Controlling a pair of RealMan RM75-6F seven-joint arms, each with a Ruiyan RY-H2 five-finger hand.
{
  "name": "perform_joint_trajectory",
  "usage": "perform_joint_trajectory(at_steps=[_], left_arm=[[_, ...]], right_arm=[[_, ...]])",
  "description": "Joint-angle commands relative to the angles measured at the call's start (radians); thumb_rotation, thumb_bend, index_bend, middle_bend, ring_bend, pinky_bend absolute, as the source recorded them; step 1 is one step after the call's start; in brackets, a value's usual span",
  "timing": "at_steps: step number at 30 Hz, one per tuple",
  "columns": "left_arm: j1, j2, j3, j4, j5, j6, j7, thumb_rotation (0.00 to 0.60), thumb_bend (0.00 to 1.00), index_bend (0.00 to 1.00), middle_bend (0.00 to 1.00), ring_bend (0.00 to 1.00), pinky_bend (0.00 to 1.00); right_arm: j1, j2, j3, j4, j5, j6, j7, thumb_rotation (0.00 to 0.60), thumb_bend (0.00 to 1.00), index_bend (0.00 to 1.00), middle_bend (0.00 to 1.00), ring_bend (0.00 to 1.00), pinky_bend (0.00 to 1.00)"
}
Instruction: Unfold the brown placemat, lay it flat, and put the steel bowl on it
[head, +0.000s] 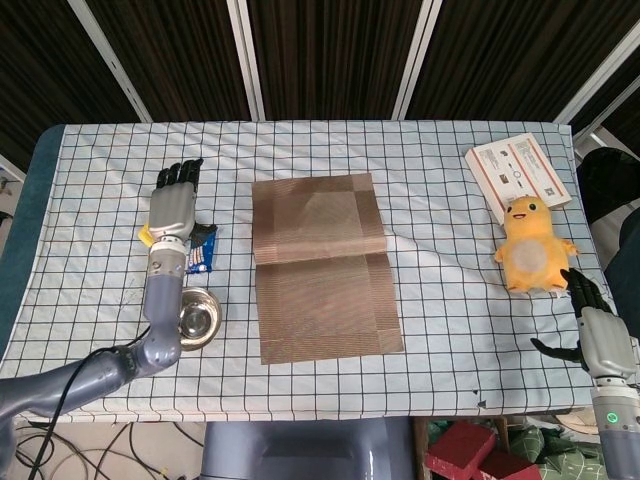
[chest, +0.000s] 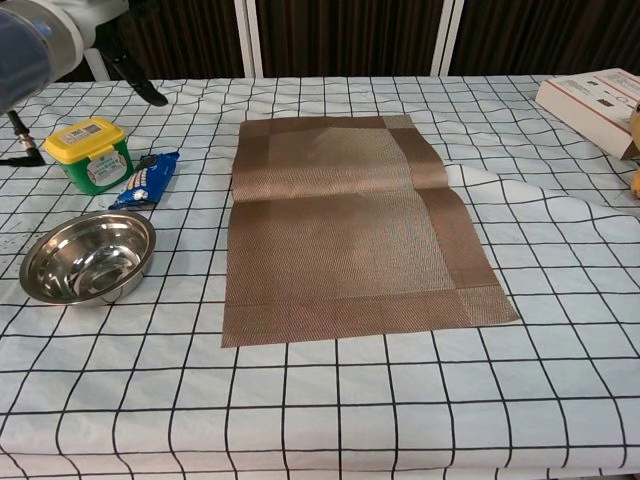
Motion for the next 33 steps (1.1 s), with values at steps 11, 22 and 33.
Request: perform_joint_trajectory(at_steps=[11, 22, 33], left_arm=[[0.409, 0.366, 0.307, -0.435, 0.427, 0.242, -0.272, 0.600, 0.03, 0.02, 0.03, 0.00, 0.04], [0.631, 0.495, 0.500, -0.481, 0.650, 0.412, -0.452, 0.600, 0.00, 0.00, 0.02, 0.00, 0.04], [0.630, 0.488, 0.490, -0.400, 0.686, 0.380, -0.533, 0.600, 0.00, 0.00, 0.02, 0.00, 0.04]], right_arm=[[-0.003, -0.016, -0.006, 0.008, -0.013, 0.028, -0.051, 0.600, 0.02, 0.00, 0.00, 0.00, 0.16], [-0.004, -0.035, -0.015, 0.018, -0.052, 0.059, -0.090, 0.600, 0.00, 0.00, 0.00, 0.00, 0.16], [0.043, -0.059, -0.033, -0.038, -0.152, 0.060, -0.229, 0.600, 0.03, 0.00, 0.00, 0.00, 0.16]])
